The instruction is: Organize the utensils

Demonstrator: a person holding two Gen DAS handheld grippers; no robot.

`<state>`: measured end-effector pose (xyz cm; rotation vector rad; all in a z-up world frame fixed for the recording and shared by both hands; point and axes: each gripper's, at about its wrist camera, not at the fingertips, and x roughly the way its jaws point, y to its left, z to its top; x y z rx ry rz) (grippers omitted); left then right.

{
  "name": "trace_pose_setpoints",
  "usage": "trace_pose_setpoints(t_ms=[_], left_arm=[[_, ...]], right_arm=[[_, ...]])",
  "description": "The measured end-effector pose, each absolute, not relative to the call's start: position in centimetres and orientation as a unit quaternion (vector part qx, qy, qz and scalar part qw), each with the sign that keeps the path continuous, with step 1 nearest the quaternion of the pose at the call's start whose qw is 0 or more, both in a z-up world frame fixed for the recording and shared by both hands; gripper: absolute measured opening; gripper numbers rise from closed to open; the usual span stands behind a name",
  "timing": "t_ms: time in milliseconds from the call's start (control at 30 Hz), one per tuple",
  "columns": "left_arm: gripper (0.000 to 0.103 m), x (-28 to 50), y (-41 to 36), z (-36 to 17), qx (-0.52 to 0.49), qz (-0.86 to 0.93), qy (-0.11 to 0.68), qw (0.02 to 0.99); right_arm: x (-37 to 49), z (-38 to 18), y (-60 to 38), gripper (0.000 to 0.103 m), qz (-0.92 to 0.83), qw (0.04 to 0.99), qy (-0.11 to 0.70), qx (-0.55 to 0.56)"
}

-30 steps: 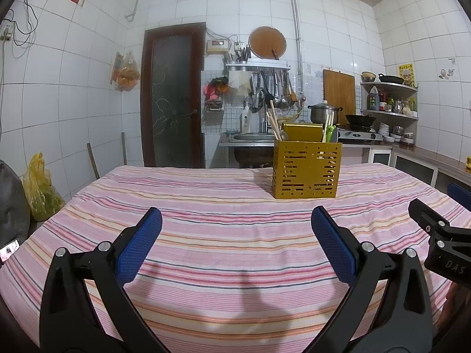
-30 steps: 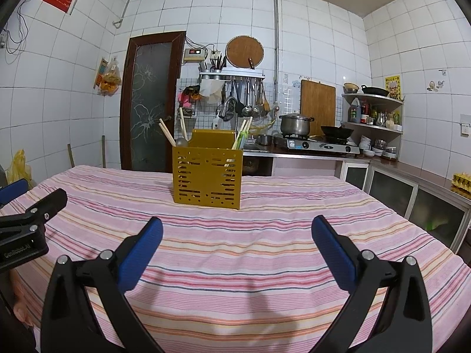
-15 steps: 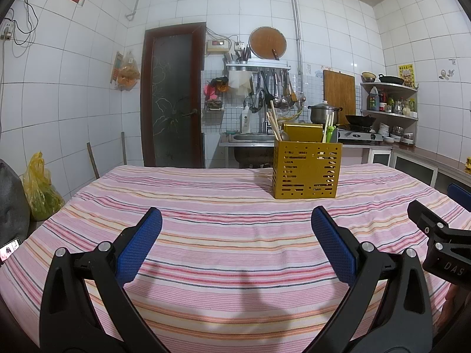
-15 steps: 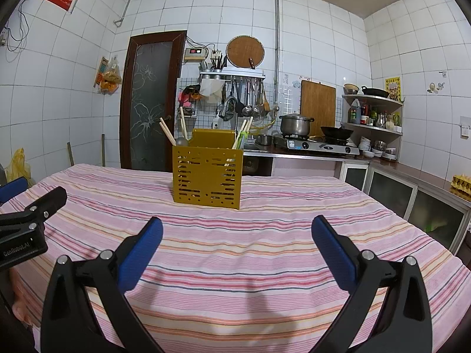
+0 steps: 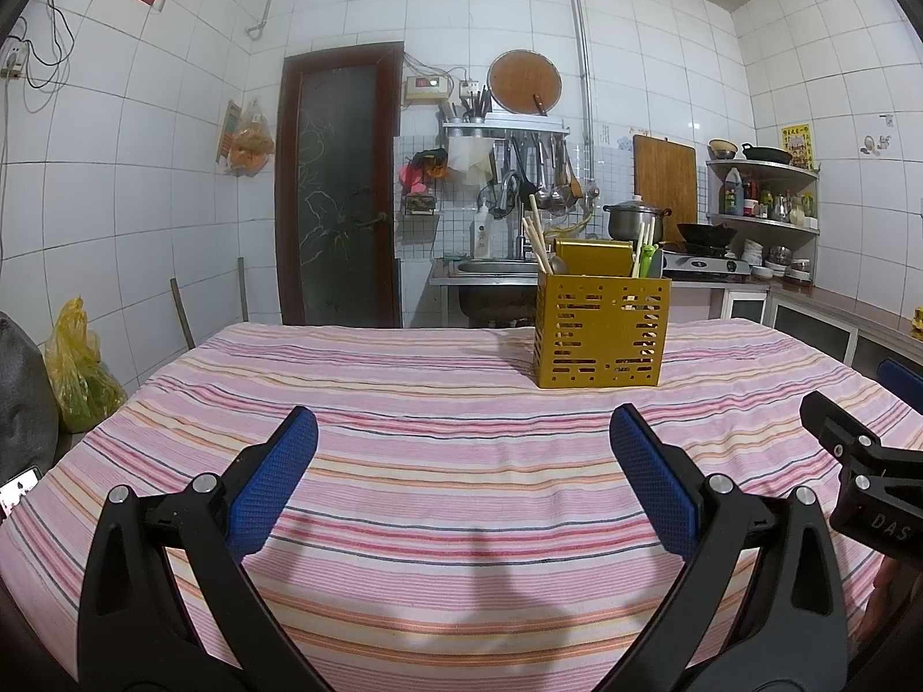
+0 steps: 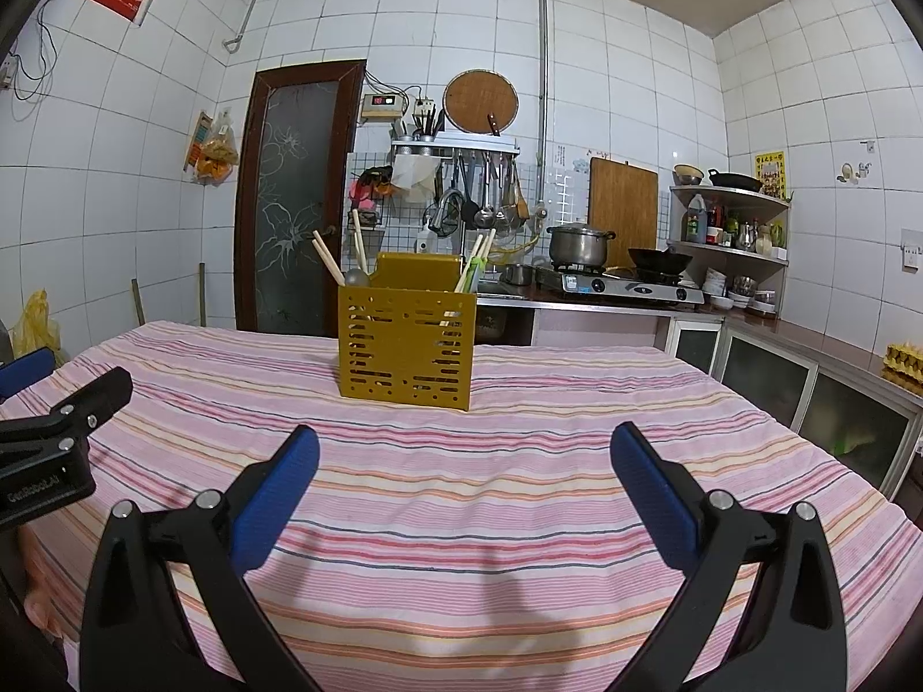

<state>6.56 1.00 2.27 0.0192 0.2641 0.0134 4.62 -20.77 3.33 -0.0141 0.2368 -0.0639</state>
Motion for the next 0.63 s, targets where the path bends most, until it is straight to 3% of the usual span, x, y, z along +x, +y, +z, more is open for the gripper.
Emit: trace_pose_setpoints(t_ms=[633], left_arm=[[0.098,6.59,0.99,1.96,0.007,0.007,0.135,0.991]], right_arm=[[4.54,3.34,-20.84,0.099,-0.032,0.993,0.117,-0.008]])
